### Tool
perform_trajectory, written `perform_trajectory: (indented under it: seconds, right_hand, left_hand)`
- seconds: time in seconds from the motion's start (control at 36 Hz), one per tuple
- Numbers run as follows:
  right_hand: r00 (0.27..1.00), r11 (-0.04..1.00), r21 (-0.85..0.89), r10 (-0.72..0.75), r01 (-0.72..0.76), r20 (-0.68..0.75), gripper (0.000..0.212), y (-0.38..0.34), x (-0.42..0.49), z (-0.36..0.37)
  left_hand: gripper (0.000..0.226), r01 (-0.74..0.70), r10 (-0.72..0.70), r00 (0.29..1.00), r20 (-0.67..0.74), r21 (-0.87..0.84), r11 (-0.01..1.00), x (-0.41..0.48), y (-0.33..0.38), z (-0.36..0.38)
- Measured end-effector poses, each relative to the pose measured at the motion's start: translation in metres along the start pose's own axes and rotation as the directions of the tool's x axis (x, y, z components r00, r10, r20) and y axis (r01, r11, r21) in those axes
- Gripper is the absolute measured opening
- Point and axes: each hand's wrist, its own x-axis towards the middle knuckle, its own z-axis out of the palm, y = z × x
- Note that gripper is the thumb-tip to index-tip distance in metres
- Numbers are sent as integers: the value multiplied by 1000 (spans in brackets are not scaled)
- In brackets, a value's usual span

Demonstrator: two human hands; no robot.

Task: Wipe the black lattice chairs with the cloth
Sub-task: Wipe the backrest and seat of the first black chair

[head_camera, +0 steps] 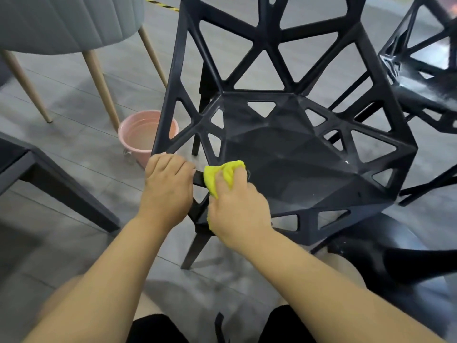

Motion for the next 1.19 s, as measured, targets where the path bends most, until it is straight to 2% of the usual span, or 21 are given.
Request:
perform_trajectory:
  seconds: [0.08,0.14,0.19,0.25,0.31,0.33,0.39,0.47,0.53,0.58,0.64,0.69,0.78,0.83,0.89,0.94,1.0,1.06,1.11,1.19]
  right_hand:
    - [982,982,63,-177,180,-59,45,20,-14,-2]
    - [975,974,74,-208,214,-81,47,41,-19,-6]
    - [992,995,60,-73,80,-106,41,61,-18,-14]
    - [985,986,10,164,-164,-62,37,80,-12,-22]
    - [921,920,41,390,-389,-3,40,95,-5,-24]
    - [895,894,49,446,-445,-2,40,96,-3,-24]
    - [907,907,12,421,-421,-9,38,82,-2,-24]
    - [982,982,55,184,-183,-27,36,52,-9,-13]
    - [1000,989,147,21,-19,-16,40,47,-16,-13]
    - [999,977,210,-37,40,-19,42,63,-20,-15]
    - [997,980,193,63,-54,-39,38,91,-19,-20]
    - [970,961,143,243,-238,-17,35,130,-18,-21]
    - [846,837,166,533,-522,-27,37,173,-12,-30]
    - [784,781,137,620,-610,-40,38,179,-5,-30]
    - [796,797,58,604,-601,-41,38,173,0,-27]
    - [858,858,23,514,-513,-19,38,165,1,-27]
    - [915,915,9,402,-403,31,36,164,0,-28]
    - [940,943,9,331,-333,82,36,173,0,-31]
    - [941,945,-19,326,-325,91,37,192,6,-34]
    - [892,894,-76,446,-442,69,38,228,23,-39]
  left_hand:
    - [20,-16,16,999,30,12,1000,0,-2,-2]
    - [17,-26,25,999,47,19,999,0,-2,-3]
    - [21,-22,20,997,72,24,999,1,-1,-5]
    - [25,-13,10,996,90,27,1000,2,0,-8]
    - [25,-3,-1,993,115,36,999,4,2,-10]
    - [25,5,-11,992,129,40,999,5,3,-11]
    - [23,31,-37,988,150,45,998,6,6,-11]
    - [25,49,-63,981,185,76,996,6,9,-10]
    - [29,50,-75,970,232,113,992,8,12,-9]
    - [32,41,-82,958,276,152,988,10,16,-10]
    - [34,34,-85,946,314,165,986,14,23,-10]
    - [34,51,-102,935,339,156,986,16,31,-9]
    - [30,79,-97,936,338,69,995,21,45,-3]
    - [29,56,-35,948,317,-58,997,25,57,3]
    - [35,41,19,946,323,-179,983,30,72,10]
    - [38,112,7,921,389,-283,952,36,89,16]
    - [38,184,-9,878,479,-320,929,37,100,26]
    - [44,133,31,874,486,-300,945,31,103,36]
    - [47,119,35,870,492,-278,953,29,101,40]
    - [48,129,25,860,510,-264,956,31,101,37]
